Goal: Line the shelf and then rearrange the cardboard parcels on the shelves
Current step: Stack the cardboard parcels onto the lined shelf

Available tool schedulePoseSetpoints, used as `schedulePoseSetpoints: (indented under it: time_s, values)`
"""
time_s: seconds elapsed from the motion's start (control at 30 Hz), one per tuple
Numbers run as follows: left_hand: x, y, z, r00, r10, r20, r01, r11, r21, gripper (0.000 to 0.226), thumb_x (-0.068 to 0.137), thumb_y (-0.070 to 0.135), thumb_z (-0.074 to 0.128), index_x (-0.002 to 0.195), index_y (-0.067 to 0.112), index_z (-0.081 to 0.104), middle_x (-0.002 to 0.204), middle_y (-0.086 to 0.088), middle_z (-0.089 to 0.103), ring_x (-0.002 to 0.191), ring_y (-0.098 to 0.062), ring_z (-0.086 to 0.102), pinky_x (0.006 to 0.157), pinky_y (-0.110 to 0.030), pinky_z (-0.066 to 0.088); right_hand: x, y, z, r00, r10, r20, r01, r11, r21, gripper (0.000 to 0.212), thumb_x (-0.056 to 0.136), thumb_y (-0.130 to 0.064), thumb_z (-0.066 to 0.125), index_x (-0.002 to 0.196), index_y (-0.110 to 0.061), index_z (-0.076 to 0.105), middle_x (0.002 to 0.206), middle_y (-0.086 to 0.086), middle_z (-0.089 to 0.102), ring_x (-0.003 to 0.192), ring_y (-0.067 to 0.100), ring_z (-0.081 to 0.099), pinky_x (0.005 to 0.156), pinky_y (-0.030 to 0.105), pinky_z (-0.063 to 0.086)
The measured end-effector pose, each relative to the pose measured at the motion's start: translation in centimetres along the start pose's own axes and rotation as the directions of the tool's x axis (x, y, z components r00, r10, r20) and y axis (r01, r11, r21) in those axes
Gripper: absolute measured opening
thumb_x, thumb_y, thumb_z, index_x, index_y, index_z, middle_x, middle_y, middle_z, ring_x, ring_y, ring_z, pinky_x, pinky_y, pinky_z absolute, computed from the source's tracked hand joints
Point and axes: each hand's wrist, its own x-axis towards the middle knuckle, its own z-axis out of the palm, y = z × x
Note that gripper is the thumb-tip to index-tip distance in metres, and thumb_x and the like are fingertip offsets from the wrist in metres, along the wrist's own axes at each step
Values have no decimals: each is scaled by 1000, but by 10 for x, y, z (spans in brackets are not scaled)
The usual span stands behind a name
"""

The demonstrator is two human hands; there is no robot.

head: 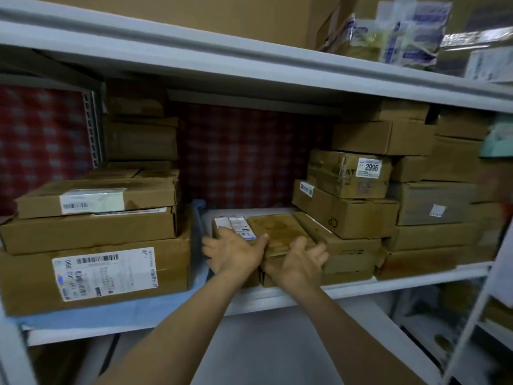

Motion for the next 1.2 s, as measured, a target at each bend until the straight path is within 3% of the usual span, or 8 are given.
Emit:
schedulePoseSetpoints:
  time_s: [0.27, 0.43, 0.53, 0.67, 0.8, 0.93, 1.1, 1.2]
  values:
    - [5, -6, -1, 996, -23, -87, 2, 973, -233, 76, 74, 42, 75, 129, 11, 33, 137, -20, 33, 122, -41, 42, 90, -44, 43, 0, 4, 6, 998, -6, -69, 15, 992, 128, 82, 57, -57, 80, 113, -15, 38, 134, 17, 19, 123, 34, 27, 93, 37, 44]
    - [3, -15, -7, 961, 104, -256, -203, 896, -396, 66, 79, 30, 72, 131, 11, 36, 136, -21, 35, 120, -41, 42, 95, -38, 38, 1, 6, 1, 985, 6, -170, 45, 954, 296, 81, 53, -54, 84, 107, -15, 37, 127, 13, 25, 118, 33, 31, 85, 32, 43]
    - [0, -10, -10, 920, 172, -351, -322, 842, -432, 62, 79, 26, 74, 128, 10, 40, 135, -18, 34, 123, -36, 38, 97, -31, 33, 1, 1, -5, 956, -13, -292, 123, 925, 360, 83, 53, -50, 87, 111, -16, 38, 128, 13, 25, 120, 33, 29, 84, 30, 42]
    - [-9, 3, -14, 842, 290, -454, -486, 773, -408, 60, 75, 23, 79, 123, 9, 45, 131, -12, 33, 123, -30, 38, 93, -22, 30, 3, -7, -16, 915, -8, -403, 197, 881, 430, 86, 54, -44, 87, 119, -12, 40, 135, 17, 24, 124, 35, 27, 97, 34, 38]
    - [-18, 26, -32, 736, 413, -537, -638, 688, -345, 56, 72, 20, 80, 118, 10, 49, 129, -9, 35, 118, -23, 39, 92, -15, 28, 8, -14, -32, 930, 78, -360, 139, 831, 539, 86, 61, -47, 83, 128, -15, 39, 147, 21, 22, 132, 40, 24, 107, 41, 28]
    - [-14, 49, -66, 662, 494, -564, -712, 650, -267, 57, 73, 23, 78, 120, 10, 48, 128, -8, 35, 117, -23, 38, 92, -14, 24, 18, -24, -52, 953, 131, -273, 82, 757, 649, 83, 68, -53, 78, 131, -21, 35, 146, 17, 28, 133, 37, 25, 108, 44, 30]
    - [-1, 64, -124, 828, 301, -473, -526, 708, -471, 55, 84, 35, 68, 128, 16, 41, 136, -13, 37, 125, -33, 39, 102, -34, 32, 26, -53, -70, 966, 115, -230, 78, 720, 689, 81, 69, -58, 75, 129, -24, 33, 145, 16, 24, 133, 36, 24, 103, 45, 36]
    - [19, 58, -166, 905, 177, -387, -382, 736, -558, 52, 88, 49, 56, 130, 21, 39, 135, -16, 40, 115, -37, 49, 100, -41, 43, 26, -78, -78, 979, 60, -197, 96, 714, 694, 78, 72, -60, 72, 129, -26, 32, 146, 14, 22, 134, 33, 23, 98, 41, 37]
